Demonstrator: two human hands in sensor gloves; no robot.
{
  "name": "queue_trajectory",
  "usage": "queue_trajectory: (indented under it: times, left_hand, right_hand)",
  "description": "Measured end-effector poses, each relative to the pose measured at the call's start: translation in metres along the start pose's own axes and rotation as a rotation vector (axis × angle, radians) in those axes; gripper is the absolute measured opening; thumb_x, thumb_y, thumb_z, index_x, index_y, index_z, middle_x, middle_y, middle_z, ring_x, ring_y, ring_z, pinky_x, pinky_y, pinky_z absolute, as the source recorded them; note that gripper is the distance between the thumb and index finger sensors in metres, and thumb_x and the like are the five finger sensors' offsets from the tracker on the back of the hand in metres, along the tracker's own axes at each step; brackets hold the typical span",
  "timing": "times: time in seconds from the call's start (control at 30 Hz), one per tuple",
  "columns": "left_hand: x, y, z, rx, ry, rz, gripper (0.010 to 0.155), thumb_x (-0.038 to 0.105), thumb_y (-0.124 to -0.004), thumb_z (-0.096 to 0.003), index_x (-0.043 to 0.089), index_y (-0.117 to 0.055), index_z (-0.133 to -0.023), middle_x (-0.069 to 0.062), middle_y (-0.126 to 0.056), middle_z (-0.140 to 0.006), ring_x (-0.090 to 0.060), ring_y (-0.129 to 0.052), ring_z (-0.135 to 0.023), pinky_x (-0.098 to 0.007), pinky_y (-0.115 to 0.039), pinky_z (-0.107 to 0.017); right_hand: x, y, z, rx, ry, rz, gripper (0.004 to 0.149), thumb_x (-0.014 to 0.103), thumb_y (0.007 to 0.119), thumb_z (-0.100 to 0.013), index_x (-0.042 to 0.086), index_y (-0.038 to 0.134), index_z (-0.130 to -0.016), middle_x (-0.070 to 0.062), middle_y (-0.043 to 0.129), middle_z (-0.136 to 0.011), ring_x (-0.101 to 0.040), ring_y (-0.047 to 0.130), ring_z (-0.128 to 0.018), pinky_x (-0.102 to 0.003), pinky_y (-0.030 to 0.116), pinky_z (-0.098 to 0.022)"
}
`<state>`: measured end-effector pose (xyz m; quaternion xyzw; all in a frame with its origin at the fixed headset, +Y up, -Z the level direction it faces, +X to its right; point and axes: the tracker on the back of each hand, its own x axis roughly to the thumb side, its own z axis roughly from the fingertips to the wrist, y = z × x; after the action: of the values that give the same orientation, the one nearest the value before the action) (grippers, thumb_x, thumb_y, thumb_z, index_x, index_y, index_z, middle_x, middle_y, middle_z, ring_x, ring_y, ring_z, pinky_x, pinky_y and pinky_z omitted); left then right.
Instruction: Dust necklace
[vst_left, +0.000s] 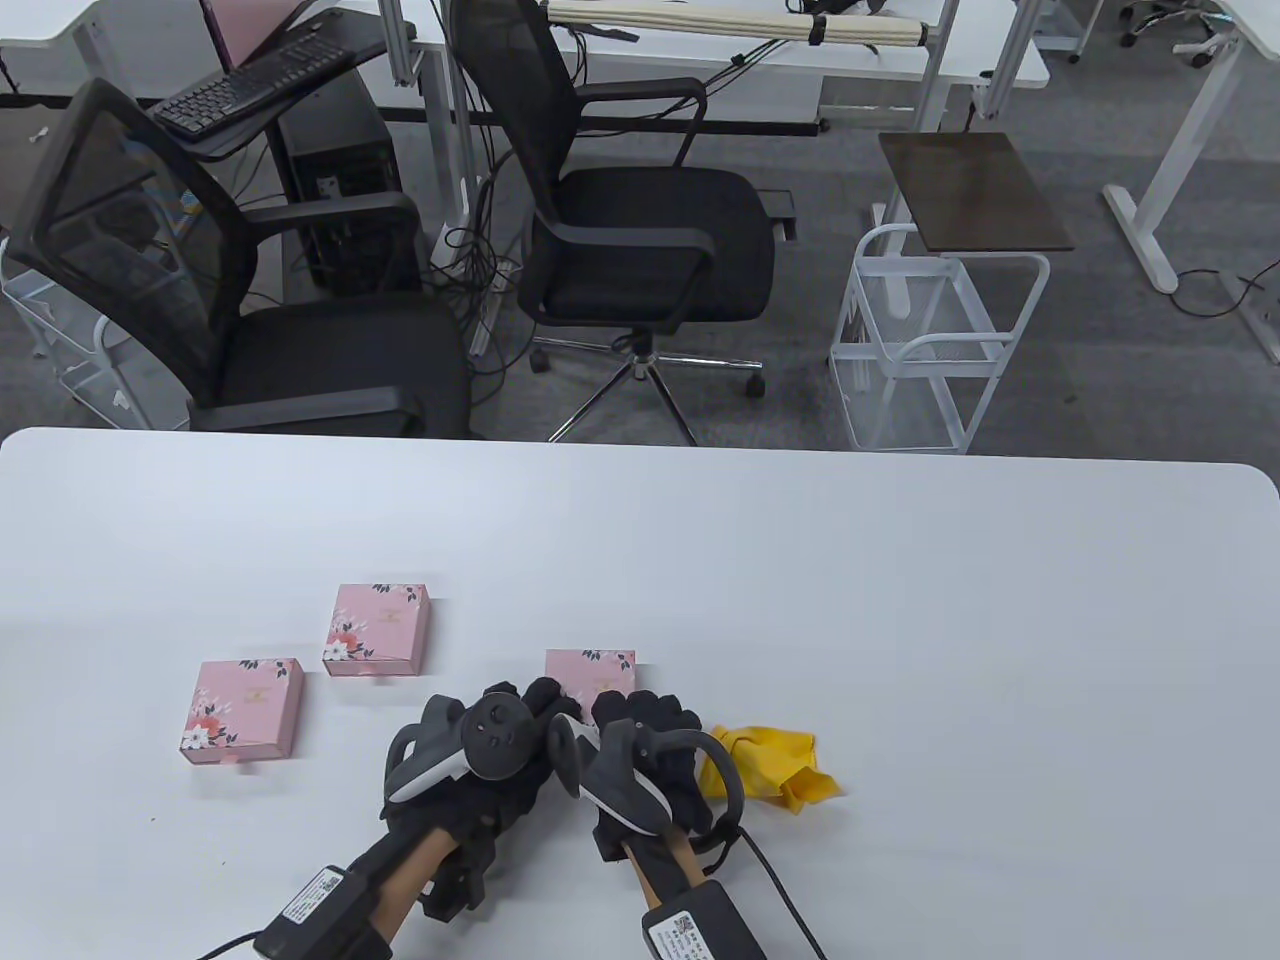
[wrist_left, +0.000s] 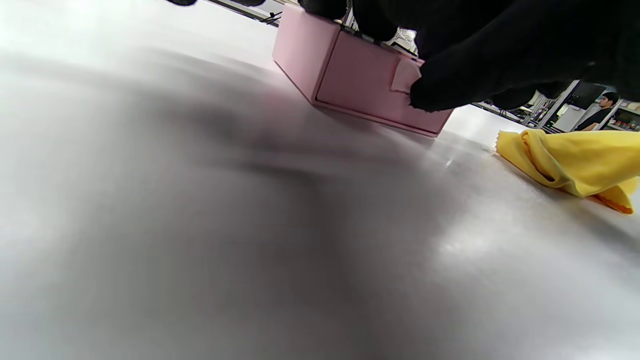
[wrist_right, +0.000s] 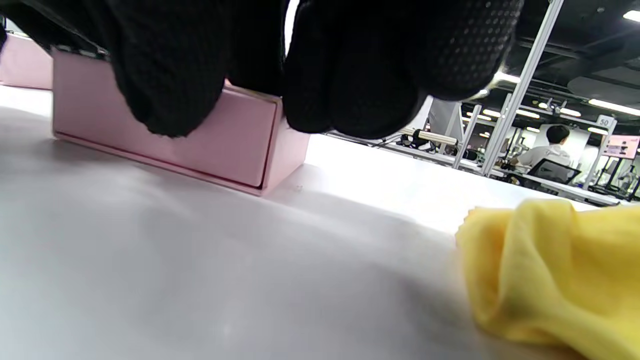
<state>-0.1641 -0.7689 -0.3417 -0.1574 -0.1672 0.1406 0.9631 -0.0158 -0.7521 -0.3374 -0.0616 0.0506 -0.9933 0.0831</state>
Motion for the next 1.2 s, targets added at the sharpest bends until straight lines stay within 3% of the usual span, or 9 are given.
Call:
queue_trajectory:
  times: [0.13,0.33,0.43,0.53,0.6,0.67,0.8,1.0,1.2]
  left_hand:
    - [0.001,0.001,0.000,-0.009,-0.001,-0.015,0.057,0.044,-0.057,-0.0610,0.036,-0.043,-0.116,0.007,-0.030,-0.127,-0.041,-0.026,-0.111,-0.064,-0.035,-0.079]
    - [-0.001,0.026,0.017,0.071,0.040,0.000,0.065,0.052,-0.060,-0.0592,0.033,-0.037,-0.117,0.000,-0.027,-0.127,-0.046,-0.027,-0.109,-0.064,-0.034,-0.079]
    - [-0.009,0.039,0.039,0.166,0.048,0.041,0.066,0.052,-0.060,-0.0591,0.031,-0.038,-0.117,-0.002,-0.028,-0.127,-0.046,-0.029,-0.109,-0.064,-0.035,-0.078]
    - [-0.018,0.043,0.059,0.211,0.050,0.092,0.065,0.052,-0.061,-0.0593,0.031,-0.041,-0.118,-0.003,-0.029,-0.127,-0.047,-0.029,-0.109,-0.064,-0.035,-0.078]
    - [-0.021,0.042,0.066,0.210,0.050,0.106,0.065,0.053,-0.060,-0.0596,0.032,-0.041,-0.118,-0.004,-0.029,-0.127,-0.048,-0.028,-0.109,-0.065,-0.035,-0.078]
    - [-0.022,0.041,0.071,0.250,0.049,0.129,0.064,0.053,-0.061,-0.0596,0.032,-0.042,-0.118,-0.005,-0.030,-0.127,-0.047,-0.029,-0.109,-0.065,-0.035,-0.078]
    - [-0.020,0.041,0.073,0.276,0.035,0.116,0.064,0.053,-0.061,-0.0595,0.032,-0.043,-0.117,-0.005,-0.031,-0.127,-0.047,-0.030,-0.109,-0.065,-0.036,-0.078]
    - [-0.020,0.042,0.082,0.343,0.022,0.146,0.063,0.053,-0.061,-0.0594,0.031,-0.046,-0.117,-0.006,-0.034,-0.127,-0.047,-0.033,-0.109,-0.065,-0.039,-0.077]
    - [-0.019,0.039,0.087,0.351,0.021,0.114,0.063,0.052,-0.061,-0.0594,0.031,-0.046,-0.117,-0.007,-0.035,-0.126,-0.047,-0.034,-0.108,-0.064,-0.040,-0.077]
  right_hand:
    - [-0.006,-0.003,0.000,0.040,0.027,-0.067,0.043,0.038,0.088,-0.055,0.021,0.075,-0.093,-0.017,0.088,-0.085,-0.039,0.092,-0.065,-0.053,0.076,-0.056]
    - [-0.017,-0.024,-0.010,0.340,0.024,-0.197,0.055,0.045,0.075,-0.062,0.015,0.065,-0.107,-0.028,0.069,-0.106,-0.052,0.076,-0.084,-0.062,0.065,-0.065]
    - [-0.011,-0.028,-0.013,0.268,0.046,-0.274,0.063,0.049,0.069,-0.064,0.011,0.056,-0.113,-0.034,0.061,-0.109,-0.057,0.069,-0.088,-0.064,0.061,-0.067]
    - [0.003,-0.021,-0.021,0.299,0.086,-0.376,0.081,0.055,0.065,-0.064,0.002,0.037,-0.119,-0.043,0.042,-0.114,-0.068,0.056,-0.090,-0.071,0.054,-0.068]
    - [0.013,-0.013,-0.031,0.432,0.099,-0.369,0.096,0.062,0.061,-0.062,-0.001,0.017,-0.119,-0.047,0.026,-0.115,-0.074,0.048,-0.091,-0.074,0.051,-0.068]
    - [0.023,-0.007,-0.038,0.507,0.119,-0.359,0.102,0.066,0.059,-0.060,-0.005,0.010,-0.116,-0.052,0.014,-0.111,-0.078,0.041,-0.091,-0.075,0.049,-0.068]
    - [0.036,0.001,-0.040,0.501,0.155,-0.238,0.107,0.064,0.063,-0.062,-0.012,0.007,-0.112,-0.058,0.015,-0.106,-0.081,0.043,-0.087,-0.075,0.053,-0.066]
    - [0.032,0.004,-0.041,0.431,0.187,-0.242,0.100,0.056,0.072,-0.066,-0.011,0.015,-0.113,-0.058,0.027,-0.105,-0.076,0.056,-0.084,-0.072,0.060,-0.063]
    - [-0.010,-0.019,-0.050,0.359,0.193,-0.352,0.099,0.056,0.075,-0.065,-0.010,0.020,-0.114,-0.054,0.028,-0.108,-0.074,0.056,-0.086,-0.072,0.059,-0.064]
